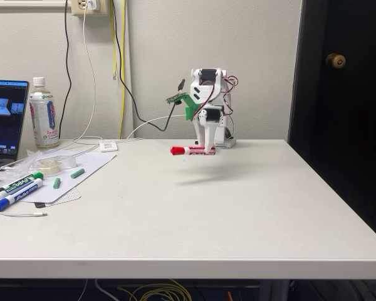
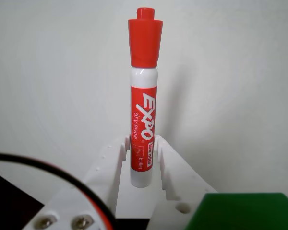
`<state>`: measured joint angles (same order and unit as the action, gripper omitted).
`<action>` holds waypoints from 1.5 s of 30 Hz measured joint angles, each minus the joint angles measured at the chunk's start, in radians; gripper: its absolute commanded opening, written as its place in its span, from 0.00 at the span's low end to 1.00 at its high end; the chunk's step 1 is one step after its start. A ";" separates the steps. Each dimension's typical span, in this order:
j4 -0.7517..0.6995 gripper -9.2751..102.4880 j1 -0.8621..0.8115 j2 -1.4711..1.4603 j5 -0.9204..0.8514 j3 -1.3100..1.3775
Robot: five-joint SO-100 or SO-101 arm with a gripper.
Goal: Pick up the red marker.
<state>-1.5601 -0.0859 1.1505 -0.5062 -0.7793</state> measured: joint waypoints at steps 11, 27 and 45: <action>0.072 0.11 0.100 0.249 0.250 -0.155; 0.400 0.12 0.018 0.816 0.284 -0.856; 0.241 0.15 -0.196 1.042 0.023 -0.856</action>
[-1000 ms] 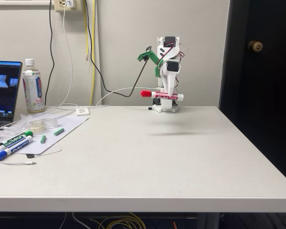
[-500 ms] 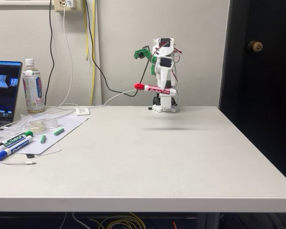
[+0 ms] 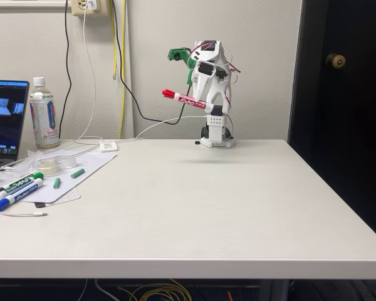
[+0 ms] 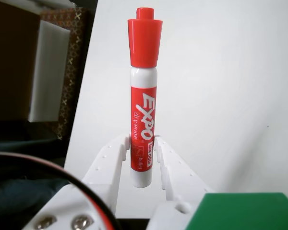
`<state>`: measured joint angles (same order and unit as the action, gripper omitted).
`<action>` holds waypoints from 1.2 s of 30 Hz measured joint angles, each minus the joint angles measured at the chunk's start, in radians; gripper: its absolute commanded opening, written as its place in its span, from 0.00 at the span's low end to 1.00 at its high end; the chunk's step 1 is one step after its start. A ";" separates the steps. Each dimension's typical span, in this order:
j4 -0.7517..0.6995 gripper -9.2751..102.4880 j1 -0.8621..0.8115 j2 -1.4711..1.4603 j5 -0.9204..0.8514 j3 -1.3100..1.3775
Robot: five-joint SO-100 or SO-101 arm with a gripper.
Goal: Pick up the red marker.
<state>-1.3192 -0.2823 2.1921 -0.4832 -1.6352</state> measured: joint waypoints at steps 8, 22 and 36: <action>-0.061 0.16 -0.049 0.020 -0.179 0.000; -0.092 0.15 -0.061 0.023 -0.262 -0.003; 0.161 0.15 0.179 0.430 0.431 -0.218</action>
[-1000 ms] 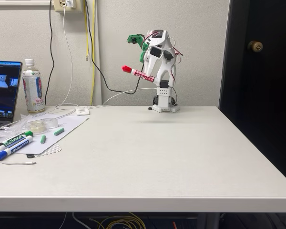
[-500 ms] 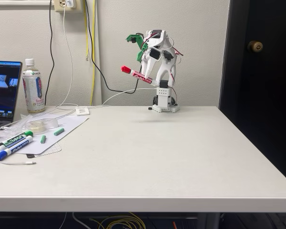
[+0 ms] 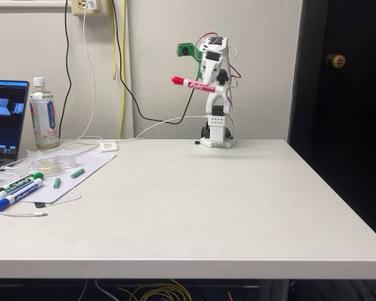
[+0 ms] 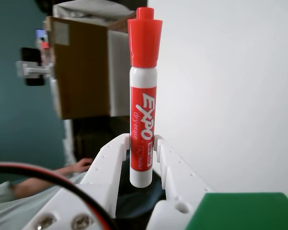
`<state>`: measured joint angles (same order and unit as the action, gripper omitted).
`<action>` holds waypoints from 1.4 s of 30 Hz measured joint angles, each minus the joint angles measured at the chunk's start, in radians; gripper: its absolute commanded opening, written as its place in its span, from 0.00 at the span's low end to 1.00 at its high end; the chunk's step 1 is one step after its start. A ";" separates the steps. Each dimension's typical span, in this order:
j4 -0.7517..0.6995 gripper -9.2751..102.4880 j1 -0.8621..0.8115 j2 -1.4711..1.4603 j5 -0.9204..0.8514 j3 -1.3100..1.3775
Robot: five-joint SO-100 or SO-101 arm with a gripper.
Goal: Pick up the red marker.
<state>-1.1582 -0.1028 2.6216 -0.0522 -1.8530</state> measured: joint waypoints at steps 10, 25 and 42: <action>0.245 0.15 0.041 0.130 0.112 -0.172; 0.348 0.15 0.152 0.040 0.127 -0.172; 0.344 0.15 0.170 0.038 0.144 -0.183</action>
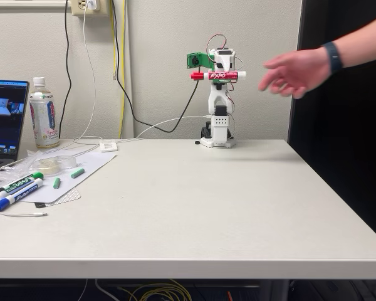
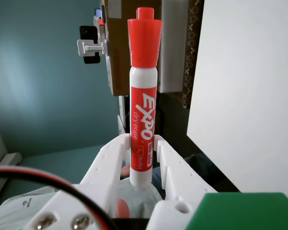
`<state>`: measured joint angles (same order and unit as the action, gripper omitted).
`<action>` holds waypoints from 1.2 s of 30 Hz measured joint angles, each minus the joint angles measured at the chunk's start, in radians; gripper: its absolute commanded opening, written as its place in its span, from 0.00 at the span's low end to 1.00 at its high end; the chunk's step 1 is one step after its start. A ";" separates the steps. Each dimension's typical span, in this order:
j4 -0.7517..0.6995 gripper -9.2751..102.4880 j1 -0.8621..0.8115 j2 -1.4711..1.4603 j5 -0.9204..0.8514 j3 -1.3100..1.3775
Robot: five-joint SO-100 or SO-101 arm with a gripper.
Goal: Pick up the red marker.
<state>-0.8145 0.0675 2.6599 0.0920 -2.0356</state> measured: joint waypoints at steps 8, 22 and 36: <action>0.000 0.15 0.000 0.000 0.000 -0.018; 0.002 0.15 0.008 0.025 0.006 -0.038; 0.011 0.15 0.008 0.031 0.014 -0.043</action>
<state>-0.8038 0.0752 2.6906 0.1058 -2.0785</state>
